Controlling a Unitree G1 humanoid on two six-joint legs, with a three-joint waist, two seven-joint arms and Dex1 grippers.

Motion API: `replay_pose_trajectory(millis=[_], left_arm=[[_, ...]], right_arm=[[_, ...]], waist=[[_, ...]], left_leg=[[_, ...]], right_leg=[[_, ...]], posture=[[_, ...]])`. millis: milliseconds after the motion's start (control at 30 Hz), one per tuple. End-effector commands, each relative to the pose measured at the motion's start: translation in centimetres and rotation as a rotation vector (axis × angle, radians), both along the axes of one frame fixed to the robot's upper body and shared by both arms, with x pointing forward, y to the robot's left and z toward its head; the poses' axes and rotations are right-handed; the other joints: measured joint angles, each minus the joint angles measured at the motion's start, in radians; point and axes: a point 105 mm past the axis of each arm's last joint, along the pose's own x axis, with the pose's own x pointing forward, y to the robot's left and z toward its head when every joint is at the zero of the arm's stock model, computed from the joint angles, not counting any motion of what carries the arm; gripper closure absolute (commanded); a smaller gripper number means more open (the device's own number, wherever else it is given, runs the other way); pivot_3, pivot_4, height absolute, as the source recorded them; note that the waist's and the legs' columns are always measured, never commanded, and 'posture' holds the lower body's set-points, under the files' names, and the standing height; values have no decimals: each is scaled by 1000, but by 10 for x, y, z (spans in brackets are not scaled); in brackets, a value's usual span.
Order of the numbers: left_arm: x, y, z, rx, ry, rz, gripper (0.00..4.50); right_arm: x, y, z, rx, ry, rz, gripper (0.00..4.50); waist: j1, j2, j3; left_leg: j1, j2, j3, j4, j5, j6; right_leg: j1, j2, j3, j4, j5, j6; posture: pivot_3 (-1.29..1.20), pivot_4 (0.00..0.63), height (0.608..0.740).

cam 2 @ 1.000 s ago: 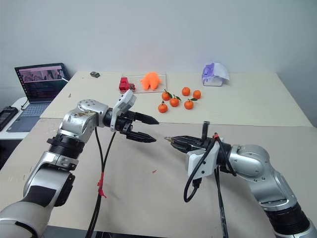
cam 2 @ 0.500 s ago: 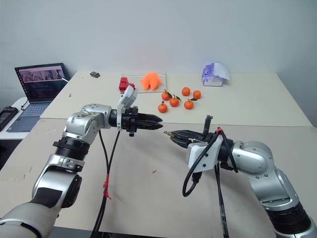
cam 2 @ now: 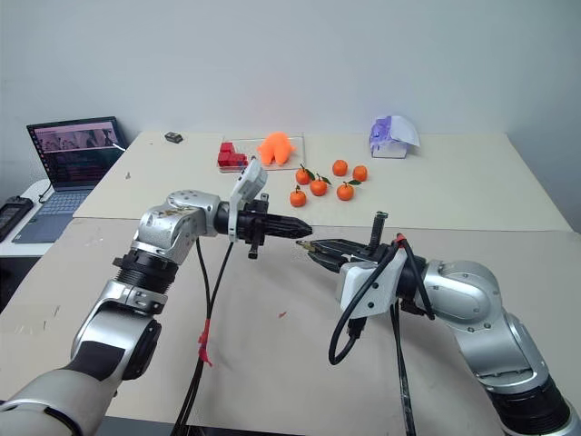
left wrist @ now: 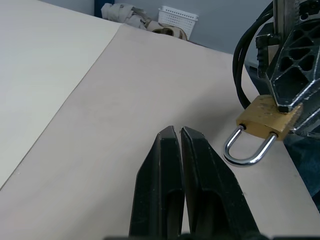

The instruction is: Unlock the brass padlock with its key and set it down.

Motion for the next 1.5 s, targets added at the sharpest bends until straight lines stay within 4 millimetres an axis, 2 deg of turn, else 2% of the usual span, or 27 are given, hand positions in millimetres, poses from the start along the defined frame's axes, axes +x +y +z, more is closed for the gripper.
replay_pose_trajectory(millis=[33,467,800,933,1100,1200,1367,1500], left_arm=[[-10,-10,12,-31,-41,-39,4271],[-28,-8,0,0,-7,-49,4271],[-28,-3,-4,8,4,-27,4271],[-20,1,7,-10,-32,3,4271],[-11,20,20,-4,-73,49,4271],[-9,39,23,16,-63,75,3578],[-32,61,22,63,-24,-10,1862],[-45,69,24,83,-13,-67,407]], right_arm=[[-2,2,10,14,-47,20,4481],[8,0,12,7,-78,24,4481],[8,-4,13,-7,-84,29,4481],[9,-7,4,-40,-76,28,4481],[11,-8,0,-43,-76,31,4481],[13,-8,0,-47,-88,41,4481],[16,-6,-1,-69,-121,70,4481],[19,-5,-3,-84,-141,93,4481]], waist=[[-1,0,0],[-4,1,-1],[-3,1,-1],[-2,1,-1],[-5,1,-1],[-7,1,-1],[-7,2,-1],[-5,2,-1]], left_leg=[[0,0,0,0,0,0],[3,0,0,-1,1,1],[2,0,0,-1,1,1],[2,0,0,-1,1,1],[3,0,0,-2,1,1],[3,0,0,-2,1,1],[2,1,0,-2,1,1],[2,1,0,-1,1,1]], right_leg=[[0,0,0,0,0,0],[1,0,0,0,0,1],[1,0,0,0,0,0],[1,0,0,0,0,0],[1,0,0,0,0,0],[1,0,0,0,0,0],[0,0,0,0,0,0],[1,0,0,0,-1,1]], posture=[[0,150,724],[0,150,724],[0,150,724],[0,150,724],[0,150,724],[0,150,724],[0,150,724],[0,150,724]])
